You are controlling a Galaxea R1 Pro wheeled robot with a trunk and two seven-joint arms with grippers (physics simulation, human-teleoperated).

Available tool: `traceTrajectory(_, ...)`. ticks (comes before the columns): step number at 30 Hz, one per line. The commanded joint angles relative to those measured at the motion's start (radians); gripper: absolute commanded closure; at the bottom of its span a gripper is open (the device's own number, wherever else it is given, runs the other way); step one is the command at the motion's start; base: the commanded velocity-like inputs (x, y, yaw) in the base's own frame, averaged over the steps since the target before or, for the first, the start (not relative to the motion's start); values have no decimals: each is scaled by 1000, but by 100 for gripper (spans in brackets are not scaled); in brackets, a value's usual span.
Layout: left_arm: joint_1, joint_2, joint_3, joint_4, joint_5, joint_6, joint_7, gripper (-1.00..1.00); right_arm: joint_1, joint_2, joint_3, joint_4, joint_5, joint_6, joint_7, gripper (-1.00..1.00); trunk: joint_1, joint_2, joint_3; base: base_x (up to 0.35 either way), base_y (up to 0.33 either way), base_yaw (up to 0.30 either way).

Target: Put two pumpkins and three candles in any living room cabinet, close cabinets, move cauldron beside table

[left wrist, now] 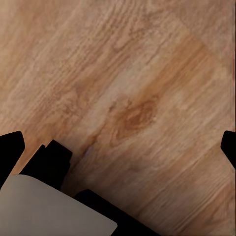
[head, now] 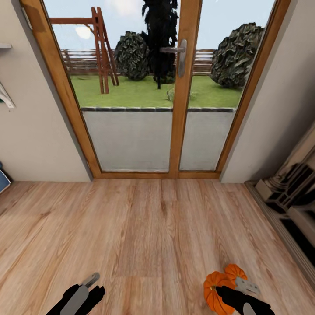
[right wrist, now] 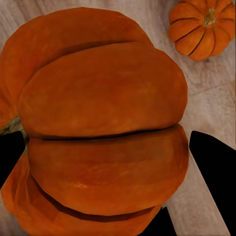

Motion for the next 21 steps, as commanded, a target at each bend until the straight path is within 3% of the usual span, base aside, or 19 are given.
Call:
traceTrajectory(1, 0, 0, 0, 0, 0, 0, 0, -100, 0, 0, -1, 0, -2, 0, 0, 100, 0, 0, 0, 316, 14, 0)
traceTrajectory(11, 0, 0, 0, 0, 0, 0, 0, -100, 0, 0, -7, -1, -13, 1, 2, 100, 0, 0, 0, 297, 107, -14)
traceTrajectory(21, 0, 0, 0, 0, -1, 0, 0, -100, 0, 0, -7, -1, -14, 3, 2, 100, 0, 0, -5, 106, 38, -232)
